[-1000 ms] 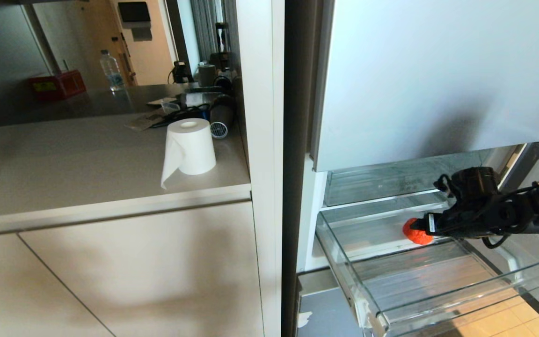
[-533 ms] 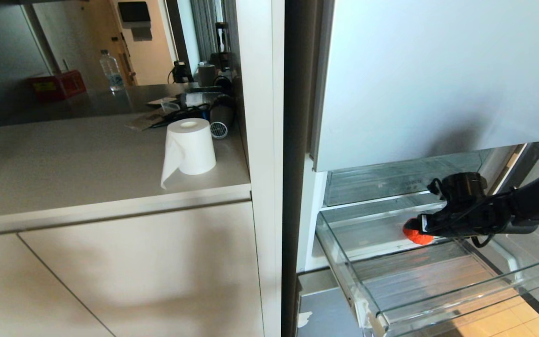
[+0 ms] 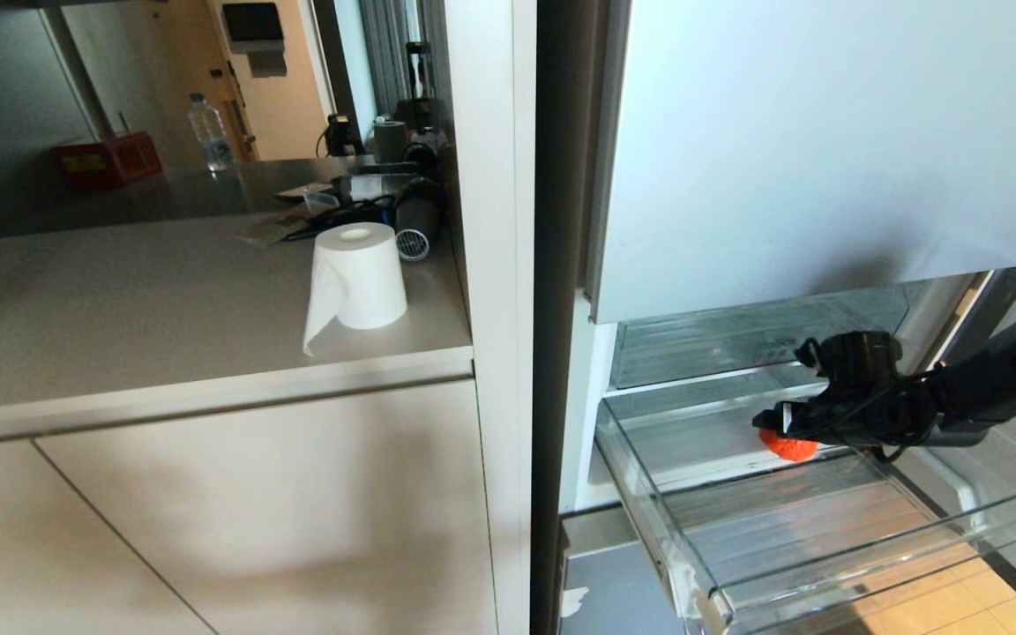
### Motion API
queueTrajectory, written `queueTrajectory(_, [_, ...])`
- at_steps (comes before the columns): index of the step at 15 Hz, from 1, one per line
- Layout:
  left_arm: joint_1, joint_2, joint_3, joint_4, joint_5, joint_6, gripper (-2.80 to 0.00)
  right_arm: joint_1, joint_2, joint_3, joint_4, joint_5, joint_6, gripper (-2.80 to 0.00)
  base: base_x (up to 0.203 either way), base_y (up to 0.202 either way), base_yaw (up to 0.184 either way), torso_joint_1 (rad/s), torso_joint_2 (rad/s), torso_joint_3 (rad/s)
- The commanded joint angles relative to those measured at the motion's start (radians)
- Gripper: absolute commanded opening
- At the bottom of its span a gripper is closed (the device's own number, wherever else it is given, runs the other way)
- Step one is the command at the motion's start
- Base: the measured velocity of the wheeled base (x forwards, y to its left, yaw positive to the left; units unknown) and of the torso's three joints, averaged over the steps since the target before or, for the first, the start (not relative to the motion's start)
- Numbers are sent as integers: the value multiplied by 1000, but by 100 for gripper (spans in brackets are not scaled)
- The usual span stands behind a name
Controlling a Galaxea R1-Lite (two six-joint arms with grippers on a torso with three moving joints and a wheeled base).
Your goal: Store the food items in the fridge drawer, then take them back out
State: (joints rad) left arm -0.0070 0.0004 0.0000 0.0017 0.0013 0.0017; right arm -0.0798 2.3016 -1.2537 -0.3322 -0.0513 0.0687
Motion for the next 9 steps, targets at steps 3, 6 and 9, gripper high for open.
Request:
queueTrajectory(3, [0, 0, 0, 0, 0, 0, -280, 2, 18, -7, -18, -1, 0, 0, 0, 0, 0, 0, 0, 0])
queueTrajectory(6, [1, 1, 0, 0, 0, 0, -280, 2, 28, -6, -16, -1, 0, 0, 0, 0, 0, 0, 0, 0])
queueTrajectory(9, [1, 0, 0, 0, 0, 0, -280, 0, 32, -7, -16, -1, 2, 0, 0, 0, 0, 0, 0, 0])
